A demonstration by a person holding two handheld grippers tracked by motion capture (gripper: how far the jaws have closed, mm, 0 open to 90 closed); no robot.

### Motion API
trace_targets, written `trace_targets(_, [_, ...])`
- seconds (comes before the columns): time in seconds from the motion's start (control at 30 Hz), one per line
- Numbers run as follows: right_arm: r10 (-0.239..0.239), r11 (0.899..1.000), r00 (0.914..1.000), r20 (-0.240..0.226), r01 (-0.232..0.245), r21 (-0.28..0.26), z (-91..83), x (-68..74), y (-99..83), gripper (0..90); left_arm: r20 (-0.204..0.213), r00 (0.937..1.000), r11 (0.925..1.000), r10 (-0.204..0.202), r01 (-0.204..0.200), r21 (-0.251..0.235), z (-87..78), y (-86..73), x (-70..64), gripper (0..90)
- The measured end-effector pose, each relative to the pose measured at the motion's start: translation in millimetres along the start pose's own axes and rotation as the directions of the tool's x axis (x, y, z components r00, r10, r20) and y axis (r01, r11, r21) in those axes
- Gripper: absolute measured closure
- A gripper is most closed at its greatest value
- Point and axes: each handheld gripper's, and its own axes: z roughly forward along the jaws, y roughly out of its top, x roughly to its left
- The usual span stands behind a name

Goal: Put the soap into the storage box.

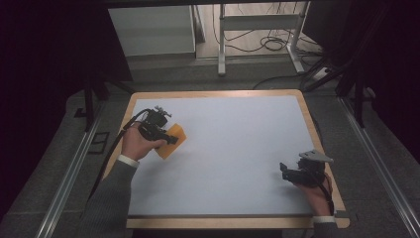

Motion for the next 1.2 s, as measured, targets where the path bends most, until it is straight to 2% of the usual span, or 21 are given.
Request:
trace_targets(0.4, [0.001,1.0,1.0,-0.002,-0.001,-0.009,-1.6,-0.5,0.7,7.7,-0.037,0.9975,0.9968,-0.061,0.059,-0.054,-18.0,11.8,20.4,61.1])
trace_targets(0.53, [0.0,1.0,1.0,0.002,0.0,-0.013,-2.2,-1.5,0.9,7.6,-0.046,0.9965,0.9963,-0.07,0.067,-0.054,-22.0,16.6,26.8,61.1])
trace_targets(0.7, [0.003,1.0,1.0,0.0,-0.003,-0.013,-2.6,-1.0,1.2,7.7,-0.057,0.9933,0.9931,-0.101,0.097,-0.066,-23.4,21.1,35.4,61.1])
trace_targets(0.83, [0.003,1.0,1.0,-0.004,-0.003,-0.015,-3.0,-0.8,1.4,7.7,-0.069,0.9891,0.99,-0.13,0.126,-0.064,-21.0,22.6,45.7,61.1])
trace_targets(0.97, [0.005,1.0,1.0,-0.005,-0.005,-0.015,-3.2,-0.7,1.7,7.7,-0.049,0.9831,0.9836,-0.176,0.174,-0.048,-17.9,24.4,64.1,61.1])
trace_targets(1.03, [0.005,1.0,1.0,-0.006,-0.005,-0.016,-3.4,-0.7,1.8,7.7,-0.059,0.9787,0.9798,-0.197,0.194,-0.048,-17.9,25.2,72.6,61.1])
trace_targets(1.07, [0.005,1.0,1.0,-0.006,-0.005,-0.016,-3.5,-0.6,1.8,7.7,-0.072,0.9745,0.9765,-0.212,0.209,-0.053,-17.5,25.4,78.1,61.0])
trace_targets(1.2, [0.006,1.0,1.0,-0.006,-0.006,-0.016,-3.6,-1.0,1.9,7.7,-0.071,0.9695,0.9714,-0.234,0.231,-0.057,-15.3,25.9,87.2,61.1])
